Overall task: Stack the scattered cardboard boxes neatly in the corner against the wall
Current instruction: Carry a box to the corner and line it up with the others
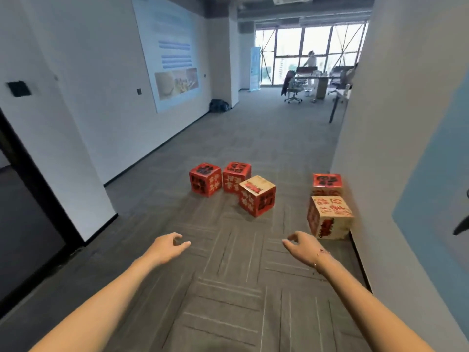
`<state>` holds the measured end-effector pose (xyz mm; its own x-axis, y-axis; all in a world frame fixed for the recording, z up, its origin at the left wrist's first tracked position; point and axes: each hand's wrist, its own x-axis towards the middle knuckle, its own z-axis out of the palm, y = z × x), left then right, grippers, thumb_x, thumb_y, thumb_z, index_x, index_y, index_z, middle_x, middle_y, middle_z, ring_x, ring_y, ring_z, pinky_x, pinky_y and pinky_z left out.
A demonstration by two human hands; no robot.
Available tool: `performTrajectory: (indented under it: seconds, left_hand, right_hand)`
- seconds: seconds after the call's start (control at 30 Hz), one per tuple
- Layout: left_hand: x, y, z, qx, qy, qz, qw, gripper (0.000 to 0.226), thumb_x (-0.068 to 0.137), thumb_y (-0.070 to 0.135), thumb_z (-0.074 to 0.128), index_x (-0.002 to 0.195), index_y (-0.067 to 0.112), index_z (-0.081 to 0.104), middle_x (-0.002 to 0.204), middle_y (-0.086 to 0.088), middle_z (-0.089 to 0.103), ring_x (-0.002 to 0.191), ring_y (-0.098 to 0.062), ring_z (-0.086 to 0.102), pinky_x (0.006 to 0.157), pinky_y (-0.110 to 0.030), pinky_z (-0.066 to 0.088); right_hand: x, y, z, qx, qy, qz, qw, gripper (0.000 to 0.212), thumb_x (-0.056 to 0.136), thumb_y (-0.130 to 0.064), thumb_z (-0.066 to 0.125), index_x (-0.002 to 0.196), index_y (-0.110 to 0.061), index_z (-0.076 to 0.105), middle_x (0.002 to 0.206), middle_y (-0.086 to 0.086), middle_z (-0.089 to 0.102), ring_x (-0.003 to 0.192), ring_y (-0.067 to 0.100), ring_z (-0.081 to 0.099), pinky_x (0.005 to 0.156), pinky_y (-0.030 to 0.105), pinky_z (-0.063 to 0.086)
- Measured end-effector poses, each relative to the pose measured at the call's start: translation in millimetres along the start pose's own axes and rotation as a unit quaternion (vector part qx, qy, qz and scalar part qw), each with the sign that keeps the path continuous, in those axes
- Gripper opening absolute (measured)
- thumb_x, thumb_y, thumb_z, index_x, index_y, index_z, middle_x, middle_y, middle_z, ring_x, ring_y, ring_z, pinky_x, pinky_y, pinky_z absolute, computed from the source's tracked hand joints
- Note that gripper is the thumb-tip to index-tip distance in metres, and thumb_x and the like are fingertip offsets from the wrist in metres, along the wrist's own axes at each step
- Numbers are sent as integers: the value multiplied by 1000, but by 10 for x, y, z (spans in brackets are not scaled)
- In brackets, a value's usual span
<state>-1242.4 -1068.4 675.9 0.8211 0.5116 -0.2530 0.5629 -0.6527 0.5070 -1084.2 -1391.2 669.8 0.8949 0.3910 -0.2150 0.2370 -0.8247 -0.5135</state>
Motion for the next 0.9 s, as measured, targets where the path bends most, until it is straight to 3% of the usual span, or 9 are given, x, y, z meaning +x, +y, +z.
performTrajectory:
  seconds: [0.33,0.7,0.9]
  left_hand:
    - [1850,1142,211,-14,-17,38,999,57,89,48,56,135,16,50,132,-7,55,121,-18,52,98,-26,39]
    - [3631,1824,4,-20,-13,27,999,55,90,49,55,133,13,52,129,-7,58,118,-19,54,95,-28,41]
    - [4709,2097,26,-23,-32,35,999,59,89,51,56,133,13,51,129,-7,58,118,-19,55,97,-29,41]
  right_hand:
    - [1746,519,-736,-13,23,47,999,41,90,-38,49,119,-10,58,122,6,61,111,20,57,90,26,44]
    - [3522,433,-1360,-20,22,17,999,40,93,-34,47,121,-9,57,120,9,61,104,21,59,79,25,44]
    - [4473,343,-1438,-32,28,19,999,35,94,-28,46,120,-8,59,122,11,61,107,23,59,86,30,46]
